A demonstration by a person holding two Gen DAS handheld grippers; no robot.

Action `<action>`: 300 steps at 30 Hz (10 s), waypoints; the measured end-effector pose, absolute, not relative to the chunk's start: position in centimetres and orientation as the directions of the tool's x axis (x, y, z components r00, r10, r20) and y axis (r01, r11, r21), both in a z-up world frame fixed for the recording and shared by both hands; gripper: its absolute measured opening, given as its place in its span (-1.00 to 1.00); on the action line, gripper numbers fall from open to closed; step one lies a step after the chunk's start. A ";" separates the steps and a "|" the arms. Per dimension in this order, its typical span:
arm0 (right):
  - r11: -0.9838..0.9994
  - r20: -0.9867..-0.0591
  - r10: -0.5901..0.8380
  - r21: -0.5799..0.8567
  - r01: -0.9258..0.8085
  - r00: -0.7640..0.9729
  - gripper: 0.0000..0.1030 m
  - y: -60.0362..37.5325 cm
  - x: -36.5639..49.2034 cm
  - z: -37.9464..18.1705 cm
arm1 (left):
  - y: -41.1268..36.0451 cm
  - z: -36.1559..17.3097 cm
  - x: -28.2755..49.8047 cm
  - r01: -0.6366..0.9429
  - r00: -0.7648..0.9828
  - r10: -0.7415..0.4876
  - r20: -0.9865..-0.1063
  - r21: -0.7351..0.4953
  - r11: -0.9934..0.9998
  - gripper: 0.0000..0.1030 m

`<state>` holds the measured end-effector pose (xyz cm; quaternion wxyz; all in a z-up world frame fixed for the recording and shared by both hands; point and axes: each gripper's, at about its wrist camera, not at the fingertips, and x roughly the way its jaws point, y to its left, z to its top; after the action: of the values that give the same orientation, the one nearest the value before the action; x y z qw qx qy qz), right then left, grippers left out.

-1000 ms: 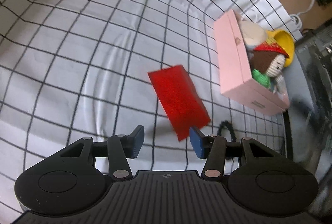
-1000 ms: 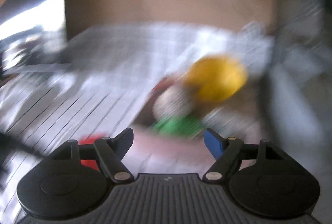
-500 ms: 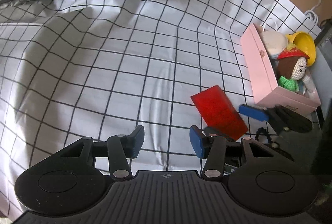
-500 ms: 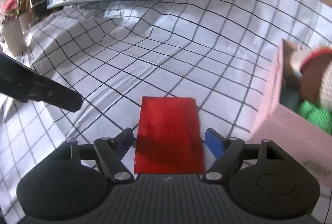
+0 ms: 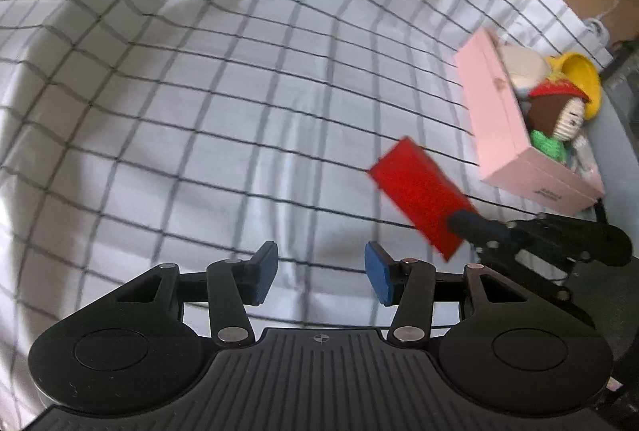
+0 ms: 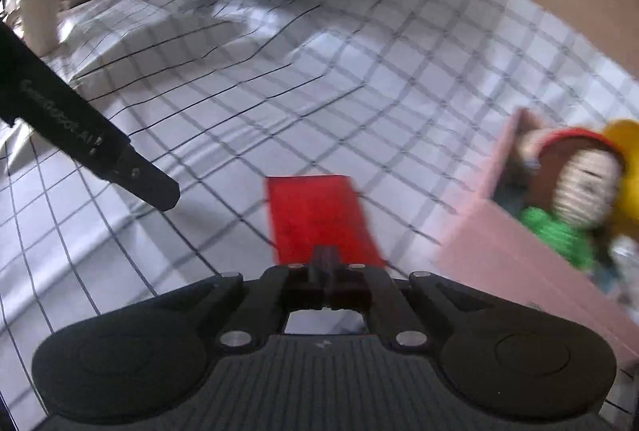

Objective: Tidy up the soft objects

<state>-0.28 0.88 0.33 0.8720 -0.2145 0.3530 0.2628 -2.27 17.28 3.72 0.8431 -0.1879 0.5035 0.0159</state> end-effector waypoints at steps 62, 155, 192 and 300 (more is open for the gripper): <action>0.933 -0.710 0.269 0.027 -0.358 0.650 0.74 -8.3 -8.8 0.0 | 3.2 2.0 6.4 0.434 0.416 -0.275 -0.867 -0.077 0.898 0.55; 0.841 -0.603 0.216 -0.284 -0.460 0.768 -0.35 -8.4 -0.1 2.4 | 5.6 3.8 4.5 0.234 0.493 -0.535 -0.686 -0.488 0.841 -0.67; 0.934 -0.667 0.065 -0.222 -0.281 0.742 -0.90 -13.1 -9.8 3.1 | -0.4 2.2 1.6 0.325 0.346 -0.475 -0.809 -0.372 0.870 -0.66; 0.932 -0.476 -0.035 -0.332 -0.143 0.879 0.01 -8.8 4.7 6.2 | 10.6 8.9 21.3 0.212 0.625 -0.496 -0.603 -0.480 0.851 -0.70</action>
<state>4.72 -8.76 6.22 0.9521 -0.1818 0.2444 0.0285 21.26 10.59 8.94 0.8821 -0.1848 0.3840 -0.2006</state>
